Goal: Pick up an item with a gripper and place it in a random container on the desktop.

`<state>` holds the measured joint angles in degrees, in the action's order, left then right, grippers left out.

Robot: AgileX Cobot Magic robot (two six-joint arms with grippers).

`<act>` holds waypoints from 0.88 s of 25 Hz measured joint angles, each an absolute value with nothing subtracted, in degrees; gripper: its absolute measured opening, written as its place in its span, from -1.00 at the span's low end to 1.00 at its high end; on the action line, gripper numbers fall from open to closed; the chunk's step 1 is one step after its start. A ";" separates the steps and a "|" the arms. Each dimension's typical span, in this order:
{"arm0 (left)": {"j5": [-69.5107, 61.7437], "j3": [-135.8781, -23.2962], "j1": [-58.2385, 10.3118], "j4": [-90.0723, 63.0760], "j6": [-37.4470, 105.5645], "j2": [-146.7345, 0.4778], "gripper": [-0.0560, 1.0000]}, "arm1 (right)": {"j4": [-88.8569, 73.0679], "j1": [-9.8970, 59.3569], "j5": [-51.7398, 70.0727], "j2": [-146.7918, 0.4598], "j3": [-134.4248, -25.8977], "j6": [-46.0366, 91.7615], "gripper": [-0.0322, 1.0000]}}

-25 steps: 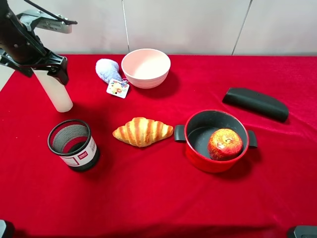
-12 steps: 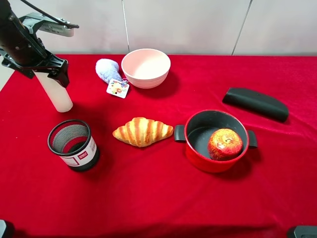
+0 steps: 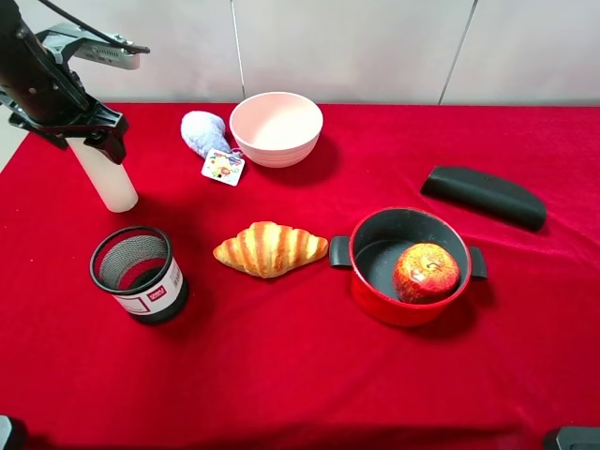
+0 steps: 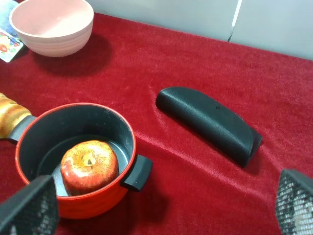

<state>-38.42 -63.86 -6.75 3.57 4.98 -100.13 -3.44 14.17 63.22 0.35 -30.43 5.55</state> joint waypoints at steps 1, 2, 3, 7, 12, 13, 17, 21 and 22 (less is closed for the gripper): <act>-38.42 -63.86 -6.75 3.57 4.98 -100.13 0.44 | -3.44 14.17 63.22 0.35 -30.43 5.55 0.41; -38.42 -63.86 -6.75 3.57 4.98 -100.13 0.40 | -3.44 14.17 63.22 0.35 -30.43 5.55 0.41; -38.42 -63.86 -6.75 3.57 4.98 -100.13 0.36 | -3.44 14.17 63.22 0.35 -30.43 5.55 0.41; -38.42 -63.86 -6.75 3.57 4.98 -100.13 0.16 | -3.44 14.17 63.22 0.35 -30.43 5.55 0.41; -38.37 -63.86 -6.75 3.57 4.98 -100.13 0.07 | -3.44 14.17 63.22 0.35 -30.43 5.55 0.41; -38.37 -63.86 -6.75 3.57 4.98 -100.13 0.07 | -3.44 14.17 63.22 0.35 -30.43 5.55 0.41; -38.33 -63.86 -6.75 3.52 5.03 -100.13 0.07 | -3.44 14.17 63.22 0.35 -30.43 5.55 0.41; -38.33 -63.86 -6.75 3.46 5.03 -100.13 0.07 | -3.44 14.17 63.22 0.35 -30.43 5.55 0.41; -38.33 -63.86 -6.75 3.46 5.03 -100.13 0.07 | -3.44 14.17 63.22 0.35 -30.43 5.55 0.41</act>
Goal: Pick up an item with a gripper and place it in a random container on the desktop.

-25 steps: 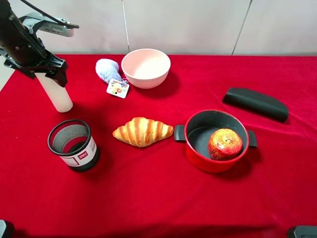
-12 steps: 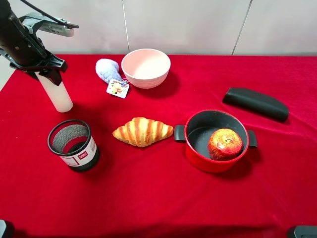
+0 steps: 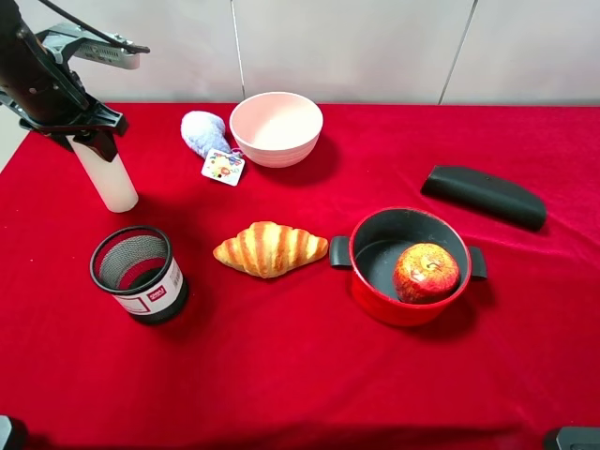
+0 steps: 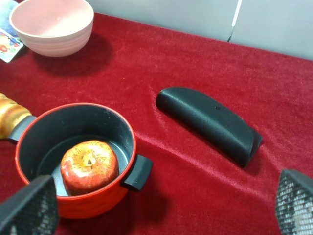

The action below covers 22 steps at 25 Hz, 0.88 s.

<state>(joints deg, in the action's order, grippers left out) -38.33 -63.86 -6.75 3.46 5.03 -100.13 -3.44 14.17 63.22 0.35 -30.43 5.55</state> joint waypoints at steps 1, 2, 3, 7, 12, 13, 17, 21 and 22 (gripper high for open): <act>-38.33 -63.86 -6.75 3.46 5.03 -100.13 0.07 | -3.44 14.17 63.22 0.35 -30.43 5.55 0.41; -38.33 -63.86 -6.75 3.46 5.03 -100.13 0.07 | -3.44 14.17 63.22 0.35 -30.43 5.55 0.41; -38.33 -63.86 -6.75 3.41 5.03 -100.13 0.07 | -3.44 14.17 63.22 0.35 -30.43 5.55 0.41; -38.77 -64.16 -6.75 3.41 5.03 -100.13 0.07 | -3.44 14.17 63.22 0.35 -30.43 5.55 0.41; -42.66 -66.76 -6.75 3.41 5.03 -100.25 0.07 | -3.44 14.17 63.22 0.35 -30.43 5.55 0.41; -43.54 -67.65 -6.75 3.41 5.03 -100.25 0.07 | -3.44 14.17 63.22 0.35 -30.43 5.55 0.41; -47.14 -71.16 -6.75 3.35 5.03 -100.25 0.07 | -3.44 14.17 63.22 0.35 -30.43 5.55 0.41; -50.60 -74.04 -6.75 3.35 5.03 -100.25 0.07 | -3.44 14.17 63.22 0.35 -30.43 5.55 0.41; -51.38 -74.67 -6.75 3.35 5.03 -100.25 0.07 | -3.44 14.17 63.22 0.35 -30.43 5.55 0.41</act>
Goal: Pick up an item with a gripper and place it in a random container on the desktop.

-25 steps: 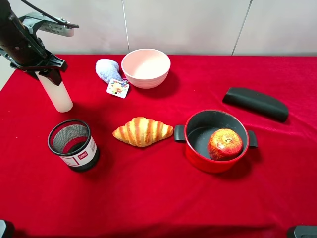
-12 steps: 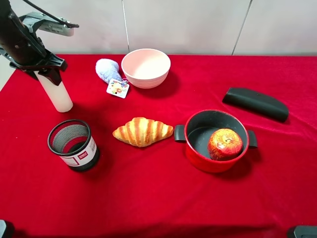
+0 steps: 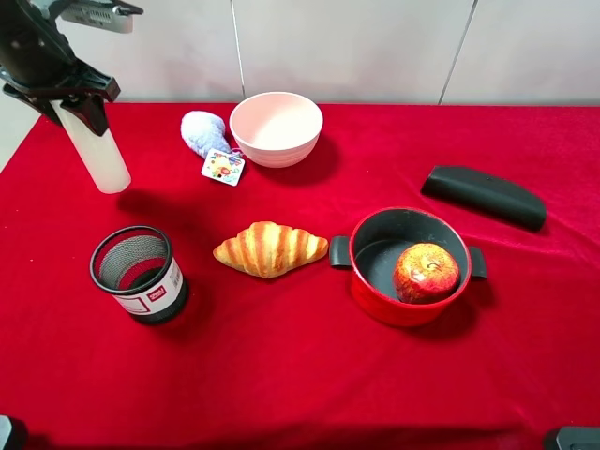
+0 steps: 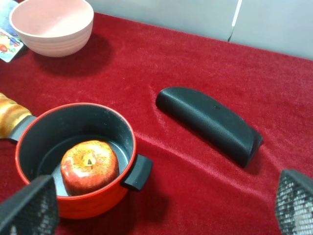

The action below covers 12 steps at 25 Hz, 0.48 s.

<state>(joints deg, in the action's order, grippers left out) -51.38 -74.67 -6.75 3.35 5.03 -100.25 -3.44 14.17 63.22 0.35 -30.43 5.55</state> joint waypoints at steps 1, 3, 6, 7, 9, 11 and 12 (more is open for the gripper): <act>-52.28 -75.15 -6.75 3.35 5.09 -100.25 0.07 | -3.44 14.17 63.22 0.35 -30.43 5.55 0.41; -52.96 -75.53 -6.75 3.35 5.09 -100.25 0.07 | -3.44 14.17 63.22 0.35 -30.43 5.55 0.41; -54.46 -76.21 -7.00 3.35 5.09 -99.62 0.07 | -3.44 14.17 63.22 0.35 -30.43 5.55 0.41; -54.60 -76.21 -7.20 3.30 5.09 -99.13 0.07 | -3.44 14.17 63.22 0.35 -30.43 5.55 0.41; -54.75 -76.21 -7.66 3.15 5.09 -97.42 0.07 | -3.44 14.17 63.22 0.35 -30.43 5.55 0.41; -54.81 -76.26 -7.95 2.23 5.09 -95.48 0.07 | -3.44 14.17 63.22 0.35 -30.43 5.55 0.41; -54.88 -76.26 -8.05 1.50 5.09 -94.41 0.07 | -3.44 14.17 63.22 0.35 -30.43 5.55 0.41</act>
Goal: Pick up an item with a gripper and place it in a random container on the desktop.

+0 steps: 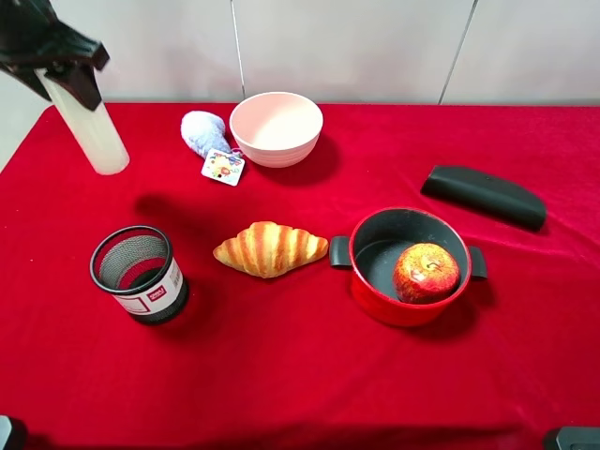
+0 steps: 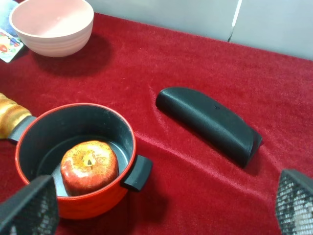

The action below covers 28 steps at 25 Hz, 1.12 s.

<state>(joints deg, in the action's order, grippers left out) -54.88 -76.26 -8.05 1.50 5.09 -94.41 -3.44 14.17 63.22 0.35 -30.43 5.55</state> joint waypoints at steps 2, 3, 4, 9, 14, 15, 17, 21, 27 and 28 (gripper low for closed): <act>-56.17 -76.33 -8.76 0.75 5.09 -91.73 0.07 | -3.44 14.17 63.22 0.35 -30.43 5.55 0.41; -56.66 -76.41 -9.15 0.69 5.09 -90.94 0.07 | -3.44 14.17 63.22 0.35 -30.43 5.55 0.41; -57.04 -76.45 -9.55 0.63 5.09 -90.19 0.07 | -3.44 14.17 63.22 0.35 -30.43 5.55 0.41; -59.20 -76.51 -10.83 -1.44 5.12 -87.68 0.07 | -3.46 14.17 63.22 0.35 -30.43 5.55 0.41; -61.80 -76.51 -13.32 -2.60 5.19 -87.27 0.07 | -3.56 14.17 63.22 0.35 -30.43 5.55 0.41; -61.94 -76.51 -14.03 -2.60 5.19 -87.27 0.07 | -3.53 14.17 63.22 0.35 -30.43 5.55 0.41; -61.98 -76.51 -15.41 -2.64 5.19 -87.21 0.07 | -3.57 14.17 63.22 0.35 -30.43 5.55 0.41; -62.08 -76.51 -18.50 -2.64 5.25 -87.21 0.07 | -3.64 14.17 63.22 0.35 -30.43 5.55 0.41; -63.57 -76.51 -22.94 -2.78 5.25 -87.21 0.07 | -3.66 14.17 63.22 0.35 -30.43 5.55 0.41; -63.96 -76.51 -23.51 -2.78 5.25 -87.21 0.07 | -3.66 14.17 63.22 0.35 -30.43 5.55 0.41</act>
